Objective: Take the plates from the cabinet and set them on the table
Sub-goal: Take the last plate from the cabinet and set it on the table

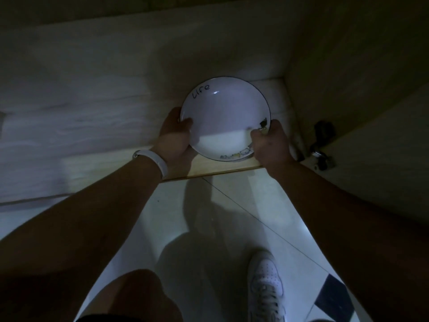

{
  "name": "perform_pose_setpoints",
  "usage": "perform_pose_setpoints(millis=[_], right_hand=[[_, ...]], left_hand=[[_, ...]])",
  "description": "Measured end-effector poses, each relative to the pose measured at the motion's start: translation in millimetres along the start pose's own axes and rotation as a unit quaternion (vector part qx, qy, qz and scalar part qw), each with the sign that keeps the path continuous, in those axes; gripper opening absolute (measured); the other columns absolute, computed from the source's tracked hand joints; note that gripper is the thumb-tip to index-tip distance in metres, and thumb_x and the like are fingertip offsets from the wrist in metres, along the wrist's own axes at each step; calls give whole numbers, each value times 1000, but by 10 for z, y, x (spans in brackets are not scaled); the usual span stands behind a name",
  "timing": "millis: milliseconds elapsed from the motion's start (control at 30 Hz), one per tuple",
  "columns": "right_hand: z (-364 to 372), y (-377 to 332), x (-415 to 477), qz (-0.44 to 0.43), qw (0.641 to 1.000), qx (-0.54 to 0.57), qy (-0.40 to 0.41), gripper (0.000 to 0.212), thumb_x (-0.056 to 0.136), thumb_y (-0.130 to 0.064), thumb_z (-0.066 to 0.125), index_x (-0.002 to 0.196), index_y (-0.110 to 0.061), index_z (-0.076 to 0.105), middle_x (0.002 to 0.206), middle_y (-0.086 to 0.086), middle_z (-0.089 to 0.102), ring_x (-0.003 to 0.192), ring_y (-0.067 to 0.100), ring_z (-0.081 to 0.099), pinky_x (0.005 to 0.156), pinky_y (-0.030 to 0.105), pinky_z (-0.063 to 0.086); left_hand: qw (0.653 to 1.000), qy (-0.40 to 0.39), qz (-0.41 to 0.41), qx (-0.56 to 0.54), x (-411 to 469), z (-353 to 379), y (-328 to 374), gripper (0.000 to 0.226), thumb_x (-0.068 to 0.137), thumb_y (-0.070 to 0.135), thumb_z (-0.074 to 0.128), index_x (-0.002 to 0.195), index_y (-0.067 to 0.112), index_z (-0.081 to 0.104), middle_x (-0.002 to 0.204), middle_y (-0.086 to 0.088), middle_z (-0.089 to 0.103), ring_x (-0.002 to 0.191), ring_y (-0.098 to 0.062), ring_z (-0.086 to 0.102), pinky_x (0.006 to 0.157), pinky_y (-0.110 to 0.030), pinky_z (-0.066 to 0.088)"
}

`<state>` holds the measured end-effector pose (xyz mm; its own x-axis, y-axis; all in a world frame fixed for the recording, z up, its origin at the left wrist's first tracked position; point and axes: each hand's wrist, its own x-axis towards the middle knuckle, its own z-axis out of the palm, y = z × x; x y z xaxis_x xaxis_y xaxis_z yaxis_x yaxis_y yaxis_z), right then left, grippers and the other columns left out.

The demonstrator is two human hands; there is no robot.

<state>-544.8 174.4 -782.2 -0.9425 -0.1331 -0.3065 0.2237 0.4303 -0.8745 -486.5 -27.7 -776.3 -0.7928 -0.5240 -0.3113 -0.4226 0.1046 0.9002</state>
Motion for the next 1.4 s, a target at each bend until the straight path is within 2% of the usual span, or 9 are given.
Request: perform_pose_setpoints(millis=[133, 233, 300, 400, 467, 667, 967, 1167, 1400], right_hand=[[-52, -87, -152, 43, 996, 76, -18, 7, 79, -19, 56, 85, -19, 52, 76, 1, 56, 65, 18, 54, 57, 30, 42], [-98, -234, -432, 66, 994, 74, -52, 10, 87, -11, 54, 86, -20, 53, 74, 1, 56, 58, 14, 55, 44, 22, 43], [-149, -339, -664, 85, 991, 74, -77, 13, 90, -6, 53, 88, -19, 52, 76, 3, 57, 59, 14, 58, 39, 19, 43], [-289, -556, -1041, 117, 987, 48, -104, 22, 87, -7, 54, 105, -21, 55, 97, 4, 61, 81, 17, 63, 50, 29, 57], [-390, -721, -1321, 146, 980, 53, -122, 39, 85, -7, 53, 121, -21, 52, 107, 1, 60, 91, 16, 61, 58, 33, 60], [-692, -1282, -2151, 158, 979, -19, -126, 42, 67, -25, 51, 108, -25, 59, 103, -3, 66, 97, 19, 62, 86, 44, 56], [-1175, -2332, -3317, 176, 979, -17, -102, 21, 82, -10, 52, 101, -15, 57, 94, 0, 65, 85, 15, 62, 60, 19, 44], [-1554, -3135, -3988, 155, 985, -4, -70, 21, 83, -8, 51, 102, -13, 58, 99, 7, 67, 95, 22, 64, 83, 39, 55], [-2012, -3974, -4854, 112, 993, -20, -37, 30, 79, -17, 52, 106, -26, 59, 95, -8, 68, 88, 12, 63, 81, 45, 58]], left_hand=[[991, -16, -27, -129, -212, -76, 51, 31, 97, -1, 44, 128, -2, 51, 114, -11, 65, 96, -19, 69, 68, -25, 57], [990, -15, -41, -135, -415, -240, 72, 29, 99, 5, 47, 128, 7, 53, 120, -10, 64, 104, -25, 64, 86, -39, 55], [991, -13, -54, -125, -642, -353, 137, 27, 99, 9, 48, 125, 12, 54, 121, -8, 64, 106, -26, 63, 83, -39, 56], [986, -14, -95, -137, -1070, -525, 284, 35, 99, 11, 49, 133, 17, 53, 116, -4, 66, 94, -20, 67, 59, -28, 56], [980, -6, -120, -158, -1395, -649, 392, 37, 99, 10, 49, 136, 16, 52, 117, -4, 66, 95, -20, 66, 59, -28, 56], [967, 10, -187, -171, -2279, -1000, 804, 32, 99, 11, 48, 127, 24, 56, 117, -2, 67, 101, -24, 63, 62, -33, 54], [973, 3, -183, -143, -3324, -1646, 1981, 29, 99, 11, 48, 118, 29, 59, 103, 8, 69, 89, -13, 65, 72, -35, 55], [979, -20, -145, -144, -3884, -2064, 2840, 31, 98, 9, 48, 107, 35, 61, 98, 14, 70, 83, -5, 66, 74, -33, 55], [979, -55, -111, -161, -4614, -2475, 3661, 33, 99, 10, 47, 110, 39, 60, 101, 14, 70, 92, -12, 65, 75, -36, 56]])
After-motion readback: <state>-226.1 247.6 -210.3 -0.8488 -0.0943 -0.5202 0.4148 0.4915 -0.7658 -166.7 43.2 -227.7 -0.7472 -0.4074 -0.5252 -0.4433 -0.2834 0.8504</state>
